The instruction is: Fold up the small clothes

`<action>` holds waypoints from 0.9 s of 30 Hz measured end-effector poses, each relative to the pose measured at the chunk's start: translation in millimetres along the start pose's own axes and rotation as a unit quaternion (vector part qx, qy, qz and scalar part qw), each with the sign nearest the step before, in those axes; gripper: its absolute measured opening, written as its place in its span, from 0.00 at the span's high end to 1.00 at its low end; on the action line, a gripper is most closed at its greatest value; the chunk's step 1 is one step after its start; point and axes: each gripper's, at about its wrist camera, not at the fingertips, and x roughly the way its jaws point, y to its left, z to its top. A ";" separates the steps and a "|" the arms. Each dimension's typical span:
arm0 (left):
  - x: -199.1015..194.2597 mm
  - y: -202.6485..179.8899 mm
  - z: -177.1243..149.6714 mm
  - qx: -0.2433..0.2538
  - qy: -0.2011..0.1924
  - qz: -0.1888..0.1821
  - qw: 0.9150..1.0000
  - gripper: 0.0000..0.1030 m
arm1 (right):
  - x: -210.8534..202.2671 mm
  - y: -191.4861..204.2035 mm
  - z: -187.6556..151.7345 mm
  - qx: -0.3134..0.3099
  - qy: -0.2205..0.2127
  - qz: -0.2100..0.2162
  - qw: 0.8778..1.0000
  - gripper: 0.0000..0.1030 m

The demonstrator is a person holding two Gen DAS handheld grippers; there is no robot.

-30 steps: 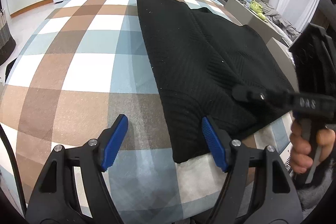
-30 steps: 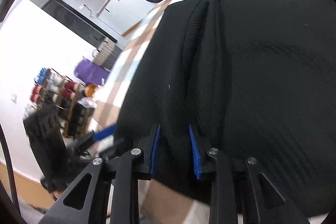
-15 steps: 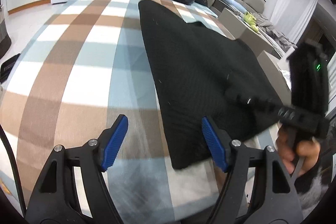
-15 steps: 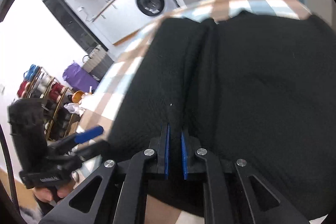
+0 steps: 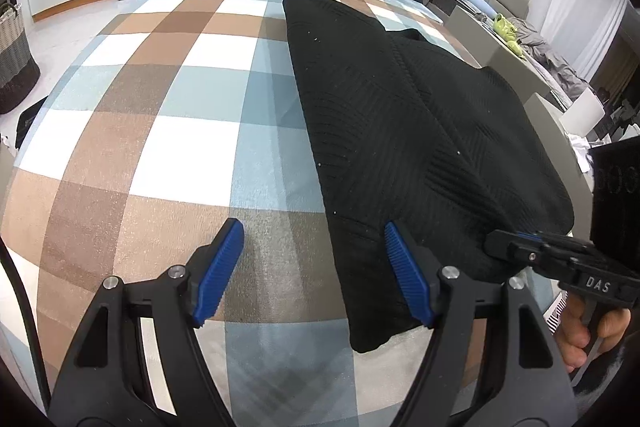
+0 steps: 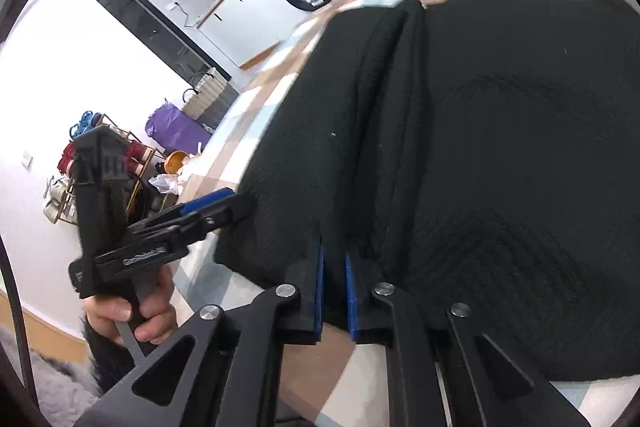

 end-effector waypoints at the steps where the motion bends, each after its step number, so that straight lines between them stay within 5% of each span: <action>1: -0.9 1.0 0.3 -0.002 0.000 0.000 1.000 0.31 | -7.4 2.8 1.4 0.000 -0.010 0.012 1.000 0.93; 4: -6.4 3.3 0.9 -0.007 -0.003 -0.004 1.000 0.32 | -22.6 8.0 6.5 0.000 -0.016 0.025 1.000 0.93; 8: -10.4 2.7 0.6 -0.006 -0.006 -0.004 1.000 0.32 | -1.9 -1.5 -2.8 -0.001 0.030 -0.029 0.999 0.93; 16: -23.3 -4.2 5.4 -0.001 -0.025 0.006 1.000 0.32 | -11.7 -21.2 3.9 0.016 0.035 -0.011 0.999 0.89; 27: -20.5 -48.8 5.7 0.053 -0.035 -0.049 0.997 0.32 | -5.3 -44.9 56.8 0.069 0.020 0.008 0.997 0.66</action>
